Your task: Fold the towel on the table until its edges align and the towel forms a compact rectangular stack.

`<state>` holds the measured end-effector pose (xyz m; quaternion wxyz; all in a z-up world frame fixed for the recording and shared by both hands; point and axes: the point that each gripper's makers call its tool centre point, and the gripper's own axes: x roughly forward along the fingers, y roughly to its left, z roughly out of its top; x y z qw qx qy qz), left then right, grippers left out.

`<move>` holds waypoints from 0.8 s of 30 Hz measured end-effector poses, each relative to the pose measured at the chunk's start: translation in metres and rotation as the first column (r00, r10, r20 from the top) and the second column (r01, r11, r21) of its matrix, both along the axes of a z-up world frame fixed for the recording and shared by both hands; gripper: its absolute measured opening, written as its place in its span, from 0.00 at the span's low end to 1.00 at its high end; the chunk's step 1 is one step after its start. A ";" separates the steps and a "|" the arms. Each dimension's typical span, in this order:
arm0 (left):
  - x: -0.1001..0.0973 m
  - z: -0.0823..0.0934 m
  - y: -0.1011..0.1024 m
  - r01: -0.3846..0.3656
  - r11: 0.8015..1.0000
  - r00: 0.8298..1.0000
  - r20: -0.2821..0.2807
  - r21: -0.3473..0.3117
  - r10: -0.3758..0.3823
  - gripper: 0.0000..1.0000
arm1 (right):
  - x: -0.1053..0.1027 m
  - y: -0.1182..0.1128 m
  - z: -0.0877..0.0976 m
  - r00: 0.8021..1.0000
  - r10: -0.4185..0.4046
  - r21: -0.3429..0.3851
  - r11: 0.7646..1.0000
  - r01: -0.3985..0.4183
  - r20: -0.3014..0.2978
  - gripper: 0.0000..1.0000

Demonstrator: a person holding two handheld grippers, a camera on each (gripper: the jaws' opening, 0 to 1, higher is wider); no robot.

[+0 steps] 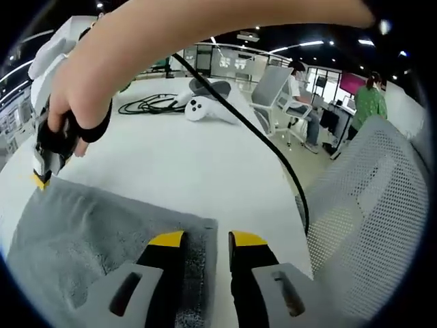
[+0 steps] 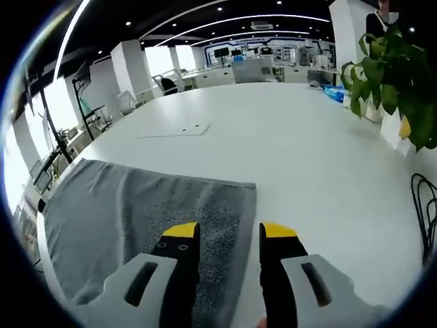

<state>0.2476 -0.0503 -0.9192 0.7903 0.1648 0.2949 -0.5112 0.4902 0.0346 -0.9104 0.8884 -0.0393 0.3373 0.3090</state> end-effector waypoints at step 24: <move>0.010 0.011 0.005 -0.194 0.976 0.981 -0.048 -0.100 0.190 0.04 | 0.002 -0.002 -0.005 0.999 0.040 -0.036 0.999 -0.039 0.027 0.03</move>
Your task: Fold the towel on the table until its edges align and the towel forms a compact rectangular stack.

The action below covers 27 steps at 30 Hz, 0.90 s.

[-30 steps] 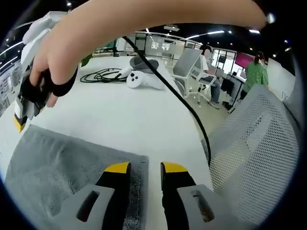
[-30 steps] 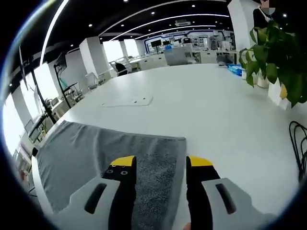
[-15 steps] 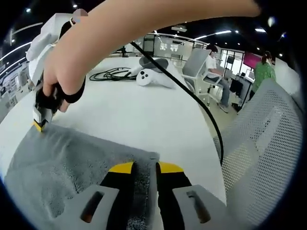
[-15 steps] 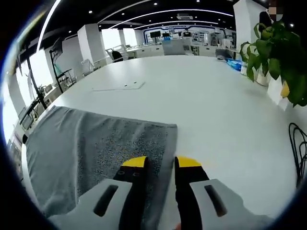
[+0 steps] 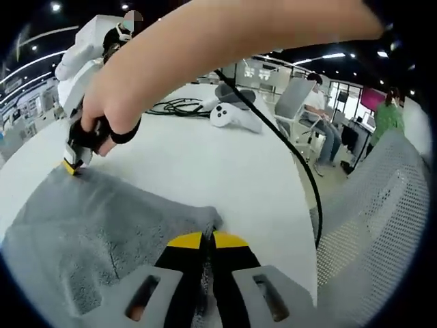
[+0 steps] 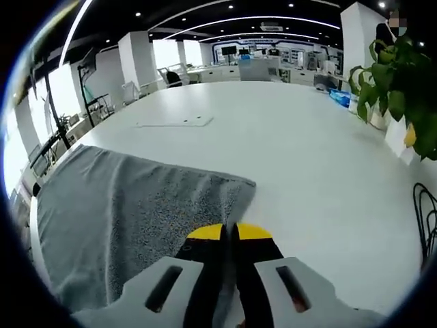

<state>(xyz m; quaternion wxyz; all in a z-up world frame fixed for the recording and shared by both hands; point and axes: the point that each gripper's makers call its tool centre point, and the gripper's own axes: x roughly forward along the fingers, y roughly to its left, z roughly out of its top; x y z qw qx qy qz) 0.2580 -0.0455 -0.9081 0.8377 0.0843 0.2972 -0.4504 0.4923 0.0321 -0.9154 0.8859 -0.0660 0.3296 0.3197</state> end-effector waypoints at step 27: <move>0.007 0.088 -0.028 0.025 0.985 0.995 0.099 -0.169 -0.008 0.04 | 0.012 -0.044 0.073 0.985 -0.139 0.135 0.983 0.125 0.103 0.01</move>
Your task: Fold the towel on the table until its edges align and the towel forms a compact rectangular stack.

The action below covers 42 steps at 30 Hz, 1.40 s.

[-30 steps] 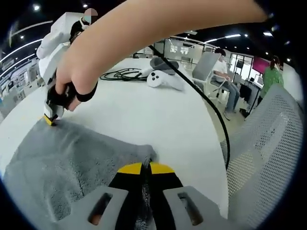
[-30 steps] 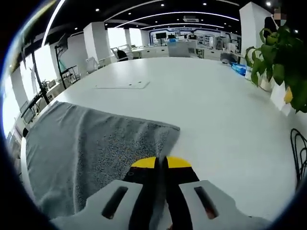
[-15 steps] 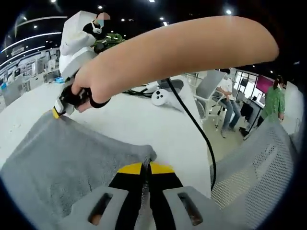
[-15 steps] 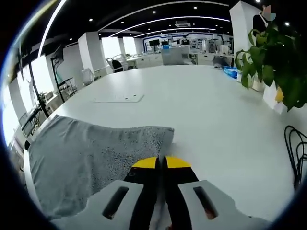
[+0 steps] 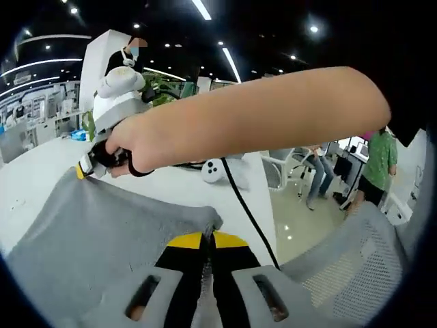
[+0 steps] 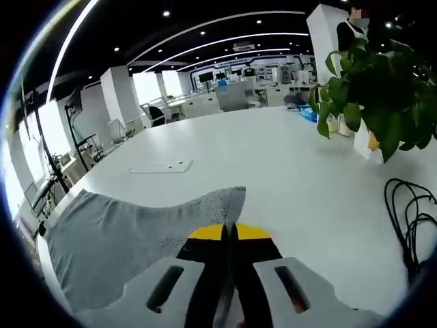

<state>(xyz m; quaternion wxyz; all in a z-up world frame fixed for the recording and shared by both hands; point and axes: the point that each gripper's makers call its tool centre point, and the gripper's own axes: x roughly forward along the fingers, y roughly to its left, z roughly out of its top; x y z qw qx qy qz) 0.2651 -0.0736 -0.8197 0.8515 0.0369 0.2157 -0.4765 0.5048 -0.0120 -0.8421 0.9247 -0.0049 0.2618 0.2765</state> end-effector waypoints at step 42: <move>-0.021 0.130 0.075 -0.140 0.985 0.964 0.212 -0.106 0.160 0.03 | -0.029 0.094 0.152 0.960 0.200 0.148 0.962 -0.230 0.195 0.01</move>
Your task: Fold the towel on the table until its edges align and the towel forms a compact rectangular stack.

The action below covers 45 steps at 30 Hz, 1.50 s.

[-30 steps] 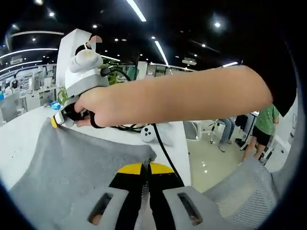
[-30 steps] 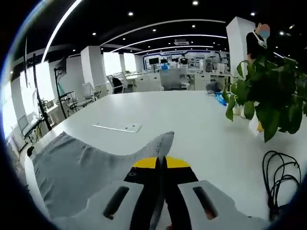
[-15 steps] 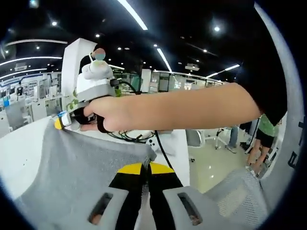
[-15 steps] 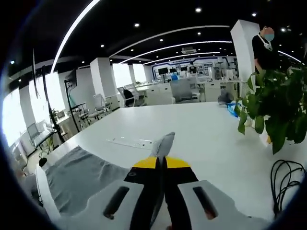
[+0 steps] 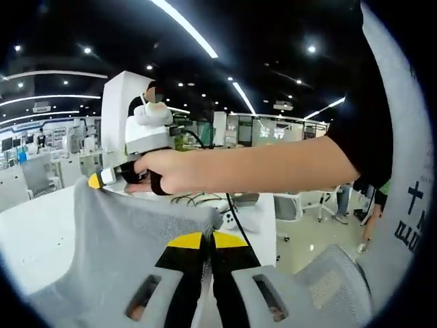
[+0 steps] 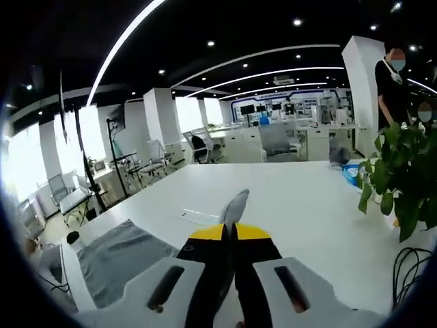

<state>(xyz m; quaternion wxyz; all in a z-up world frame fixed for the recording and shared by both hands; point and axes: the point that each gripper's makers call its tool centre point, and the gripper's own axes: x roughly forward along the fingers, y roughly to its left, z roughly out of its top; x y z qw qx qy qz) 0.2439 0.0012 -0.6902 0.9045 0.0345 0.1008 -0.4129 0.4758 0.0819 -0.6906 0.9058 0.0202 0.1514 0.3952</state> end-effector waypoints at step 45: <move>-0.055 0.057 0.195 -0.420 0.888 0.899 0.048 -0.189 0.435 0.03 | -0.072 0.181 0.084 0.961 0.272 0.083 0.958 -0.275 0.047 0.01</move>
